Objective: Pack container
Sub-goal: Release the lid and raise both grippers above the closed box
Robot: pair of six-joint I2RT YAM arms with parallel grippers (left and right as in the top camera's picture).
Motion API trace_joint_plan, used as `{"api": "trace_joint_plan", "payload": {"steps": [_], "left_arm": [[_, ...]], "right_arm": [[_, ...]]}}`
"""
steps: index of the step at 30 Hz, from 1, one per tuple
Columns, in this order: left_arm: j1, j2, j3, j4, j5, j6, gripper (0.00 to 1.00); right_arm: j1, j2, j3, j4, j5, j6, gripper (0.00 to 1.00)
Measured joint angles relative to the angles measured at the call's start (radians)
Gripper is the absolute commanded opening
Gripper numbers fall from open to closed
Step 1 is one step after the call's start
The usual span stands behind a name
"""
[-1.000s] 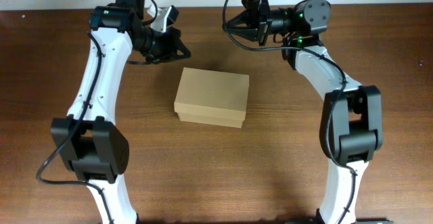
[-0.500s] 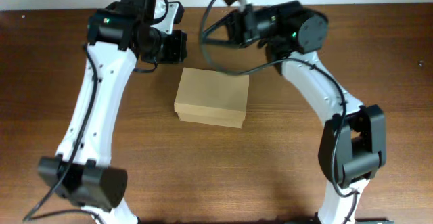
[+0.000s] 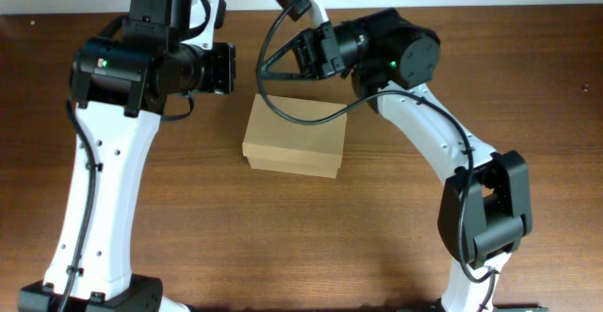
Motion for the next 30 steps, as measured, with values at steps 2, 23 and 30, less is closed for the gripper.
{"api": "trace_joint_plan", "payload": {"steps": [2, 23, 30], "left_arm": [[0.0, -0.007, 0.0, 0.0, -0.011, -0.002, 0.02], [0.0, -0.046, 0.0, 0.0, -0.036, -0.013, 0.02], [0.0, -0.046, 0.0, 0.0, -0.036, -0.017, 0.02]], "right_arm": [[-0.026, -0.003, 0.0, -0.001, 0.027, 0.0, 0.04], [-0.55, -0.039, 0.225, -0.596, 0.071, -0.304, 0.04], [-0.537, -0.039, 0.228, -0.596, 0.077, -0.326, 0.04]]}}
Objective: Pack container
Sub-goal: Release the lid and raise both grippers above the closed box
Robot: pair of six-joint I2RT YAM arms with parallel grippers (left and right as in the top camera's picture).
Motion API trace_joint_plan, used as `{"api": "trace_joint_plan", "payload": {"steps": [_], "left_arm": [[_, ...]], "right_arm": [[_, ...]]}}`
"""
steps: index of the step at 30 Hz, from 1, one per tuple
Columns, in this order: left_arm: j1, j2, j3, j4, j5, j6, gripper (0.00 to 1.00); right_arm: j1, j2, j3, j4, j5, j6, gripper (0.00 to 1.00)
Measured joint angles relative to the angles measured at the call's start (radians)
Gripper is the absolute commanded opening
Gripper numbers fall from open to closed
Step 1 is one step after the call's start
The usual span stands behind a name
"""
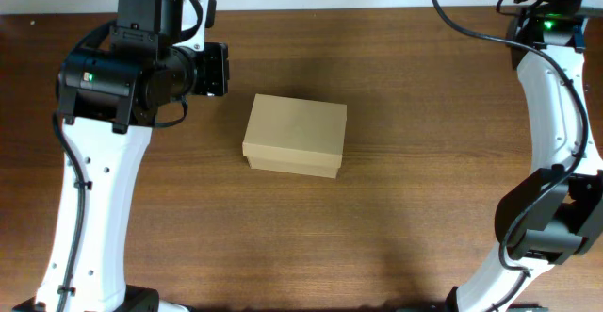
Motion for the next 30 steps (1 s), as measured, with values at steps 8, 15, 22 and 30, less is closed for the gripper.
{"api": "trace_joint_plan", "payload": {"steps": [8, 15, 22, 30], "left_arm": [[0.0, 0.0, 0.0, 0.0, 0.0, 0.0, 0.02], [0.0, 0.0, 0.0, 0.0, 0.0, 0.0, 0.02], [0.0, 0.0, 0.002, 0.0, 0.0, 0.0, 0.03], [0.0, 0.0, 0.002, -0.019, -0.005, 0.0, 0.04]], "right_arm": [[0.0, -0.002, 0.03, -0.064, 0.205, 0.053, 0.04], [-0.01, -0.015, 0.095, -0.658, 0.35, -0.211, 0.04], [-0.003, -0.015, 0.114, -1.297, 0.407, -0.711, 0.04], [0.074, -0.015, 0.119, -1.92, 0.671, -1.285, 0.04]]}}
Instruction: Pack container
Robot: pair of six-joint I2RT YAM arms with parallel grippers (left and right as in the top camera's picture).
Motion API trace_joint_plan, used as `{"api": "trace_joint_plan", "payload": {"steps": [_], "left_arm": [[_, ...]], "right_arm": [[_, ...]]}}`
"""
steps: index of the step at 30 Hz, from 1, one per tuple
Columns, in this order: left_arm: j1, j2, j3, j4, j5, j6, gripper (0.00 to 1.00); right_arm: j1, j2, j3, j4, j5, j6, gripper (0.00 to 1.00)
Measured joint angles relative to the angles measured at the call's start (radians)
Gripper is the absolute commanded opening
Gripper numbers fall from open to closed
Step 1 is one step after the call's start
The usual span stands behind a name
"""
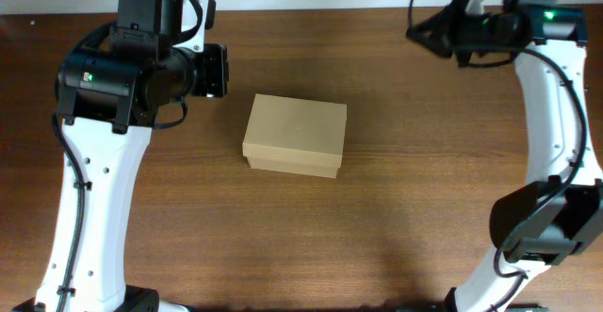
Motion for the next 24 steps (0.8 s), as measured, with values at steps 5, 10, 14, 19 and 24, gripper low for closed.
{"api": "trace_joint_plan", "payload": {"steps": [5, 10, 14, 19, 24], "left_arm": [[0.0, 0.0, -0.001, -0.037, -0.019, 0.005, 0.04], [-0.004, -0.001, -0.066, 0.002, -0.032, 0.017, 0.02], [-0.021, 0.002, -0.164, 0.047, -0.039, 0.023, 0.02], [-0.037, 0.035, -0.297, 0.081, -0.031, 0.024, 0.02], [-0.038, 0.067, -0.438, 0.177, 0.016, 0.024, 0.02]], "right_arm": [[0.103, 0.0, 0.003, -0.175, 0.207, -0.187, 0.04], [0.233, 0.0, 0.005, -0.283, 0.333, -0.293, 0.04], [0.344, 0.0, 0.005, -0.321, 0.393, -0.335, 0.04], [0.447, -0.001, 0.005, -0.37, 0.454, -0.354, 0.04], [0.489, -0.004, -0.002, -0.387, 0.533, -0.358, 0.04]]}}
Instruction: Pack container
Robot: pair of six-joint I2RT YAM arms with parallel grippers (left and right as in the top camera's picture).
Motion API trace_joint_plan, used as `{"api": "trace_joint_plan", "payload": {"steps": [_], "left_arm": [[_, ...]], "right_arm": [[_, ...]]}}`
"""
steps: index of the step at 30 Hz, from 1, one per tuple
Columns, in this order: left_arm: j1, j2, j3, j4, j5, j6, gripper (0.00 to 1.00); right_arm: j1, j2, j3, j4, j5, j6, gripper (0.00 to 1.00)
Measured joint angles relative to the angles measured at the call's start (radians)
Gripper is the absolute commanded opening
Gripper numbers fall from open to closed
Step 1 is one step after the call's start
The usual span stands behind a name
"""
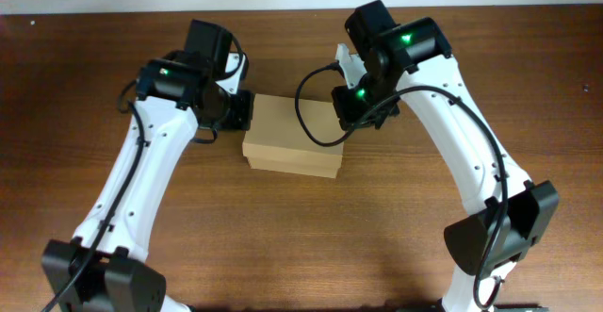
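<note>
A closed tan cardboard box [294, 138] lies in the middle of the brown table, seen from overhead. My left gripper [247, 114] is down against the box's upper left end, its dark head touching the edge. My right gripper [345, 112] sits over the box's upper right corner, beneath its own wrist. Both sets of fingers are hidden by the arms, so open or shut does not show. Nothing can be seen held in either gripper.
The wooden table [283, 246] spreads to all sides of the box. A black cable [306, 114] loops from the right arm across the box's top. A pale wall edge runs along the back.
Both arms have come in to the box. The left gripper went from up and left of it to its left end. The right went from the far right back corner to its right corner.
At first both grippers hovered near the back of the box. Then the right arm stood far off at the back right while the left held beside the box. Now both grippers flank the box's upper corners; the box has not shifted.
</note>
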Motion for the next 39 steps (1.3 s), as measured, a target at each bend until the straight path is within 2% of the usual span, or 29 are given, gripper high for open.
{"api": "trace_joint_plan", "payload": {"steps": [8, 16, 34, 39], "left_arm": [[0.0, 0.001, -0.153, 0.116, 0.093, 0.0, 0.02], [-0.012, 0.001, -0.238, 0.172, 0.116, 0.0, 0.02], [-0.045, 0.051, -0.267, 0.201, 0.131, -0.001, 0.02], [-0.045, 0.07, -0.217, 0.167, 0.131, -0.001, 0.02]], "right_arm": [[0.007, -0.014, -0.171, 0.084, 0.027, 0.0, 0.04], [0.048, -0.014, -0.363, 0.204, 0.014, 0.001, 0.04], [0.055, -0.014, -0.376, 0.249, 0.006, 0.0, 0.04], [0.044, -0.014, -0.343, 0.227, 0.006, -0.001, 0.04]]}}
